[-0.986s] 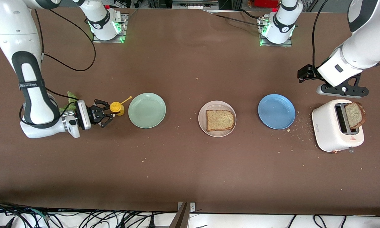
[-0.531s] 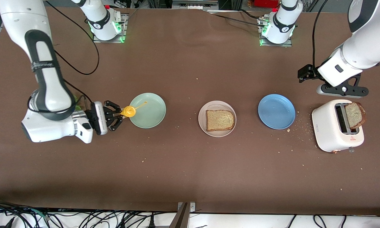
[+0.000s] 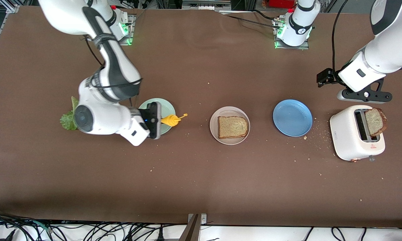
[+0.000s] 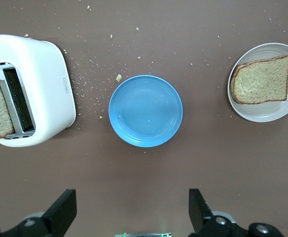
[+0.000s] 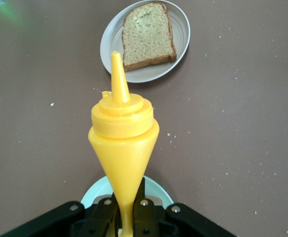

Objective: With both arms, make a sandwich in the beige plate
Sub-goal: 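Lift the yellow mustard bottle with the right gripper toward the beige plate, then tip the mustard bottle nozzle-down over the bread with the right gripper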

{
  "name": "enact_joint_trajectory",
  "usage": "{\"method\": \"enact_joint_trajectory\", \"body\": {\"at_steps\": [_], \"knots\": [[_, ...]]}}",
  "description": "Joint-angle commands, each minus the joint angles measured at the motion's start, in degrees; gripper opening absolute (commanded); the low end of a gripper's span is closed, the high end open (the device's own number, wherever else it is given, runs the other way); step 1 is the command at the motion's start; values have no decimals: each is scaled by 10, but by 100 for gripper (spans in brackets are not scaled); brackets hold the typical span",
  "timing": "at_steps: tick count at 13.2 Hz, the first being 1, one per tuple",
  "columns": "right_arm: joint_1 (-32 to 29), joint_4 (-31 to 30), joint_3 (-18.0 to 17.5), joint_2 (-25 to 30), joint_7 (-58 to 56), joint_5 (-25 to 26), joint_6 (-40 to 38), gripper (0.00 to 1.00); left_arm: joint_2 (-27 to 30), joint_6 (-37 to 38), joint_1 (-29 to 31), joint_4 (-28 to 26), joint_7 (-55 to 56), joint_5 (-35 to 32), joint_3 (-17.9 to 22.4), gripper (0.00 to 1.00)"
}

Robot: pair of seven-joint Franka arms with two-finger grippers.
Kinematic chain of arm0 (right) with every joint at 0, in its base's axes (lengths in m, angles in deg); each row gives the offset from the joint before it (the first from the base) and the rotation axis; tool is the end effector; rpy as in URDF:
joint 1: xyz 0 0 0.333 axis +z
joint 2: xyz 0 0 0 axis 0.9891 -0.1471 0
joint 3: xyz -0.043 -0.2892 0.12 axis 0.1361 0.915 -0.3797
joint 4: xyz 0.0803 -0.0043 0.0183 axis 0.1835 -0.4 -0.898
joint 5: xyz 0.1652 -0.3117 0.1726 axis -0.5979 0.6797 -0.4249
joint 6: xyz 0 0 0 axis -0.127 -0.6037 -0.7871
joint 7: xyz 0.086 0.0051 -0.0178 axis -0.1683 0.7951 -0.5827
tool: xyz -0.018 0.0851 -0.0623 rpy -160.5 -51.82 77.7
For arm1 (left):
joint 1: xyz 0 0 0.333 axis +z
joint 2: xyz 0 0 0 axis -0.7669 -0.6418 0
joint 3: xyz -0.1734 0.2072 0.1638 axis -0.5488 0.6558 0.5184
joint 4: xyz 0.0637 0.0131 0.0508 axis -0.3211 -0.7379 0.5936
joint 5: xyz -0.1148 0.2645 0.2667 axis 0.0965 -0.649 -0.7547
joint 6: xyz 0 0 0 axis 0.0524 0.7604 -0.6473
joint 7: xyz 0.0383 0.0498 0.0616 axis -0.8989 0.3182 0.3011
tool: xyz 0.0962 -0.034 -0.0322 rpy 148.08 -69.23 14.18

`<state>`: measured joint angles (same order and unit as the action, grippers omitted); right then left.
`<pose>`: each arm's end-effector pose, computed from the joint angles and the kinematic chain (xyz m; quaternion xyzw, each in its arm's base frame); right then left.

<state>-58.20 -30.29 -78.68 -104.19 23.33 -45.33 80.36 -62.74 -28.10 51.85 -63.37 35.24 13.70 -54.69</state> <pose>0.6402 0.3359 0.3622 -0.7279 -0.6545 -0.0330 0.2016 0.5571 -0.0804 0.5581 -0.9950 0.0455 0.0861 0.0216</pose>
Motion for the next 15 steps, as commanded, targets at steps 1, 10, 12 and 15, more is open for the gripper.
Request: {"method": "enact_joint_trajectory", "body": {"at_steps": [1,10,12,15], "knots": [[45,12,7,-1,107,89,31,0,11,3,11,-7,-5,6,-3,100],[227,20,8,-30,487,478,76,0,11,3,14,-7,-6,6,-3,100],[263,20,10,-46,554,574,70,0,11,3,14,-7,-6,6,-3,100],[299,22,11,-76,600,695,42,0,11,3,14,-7,-6,6,-3,100]]}}
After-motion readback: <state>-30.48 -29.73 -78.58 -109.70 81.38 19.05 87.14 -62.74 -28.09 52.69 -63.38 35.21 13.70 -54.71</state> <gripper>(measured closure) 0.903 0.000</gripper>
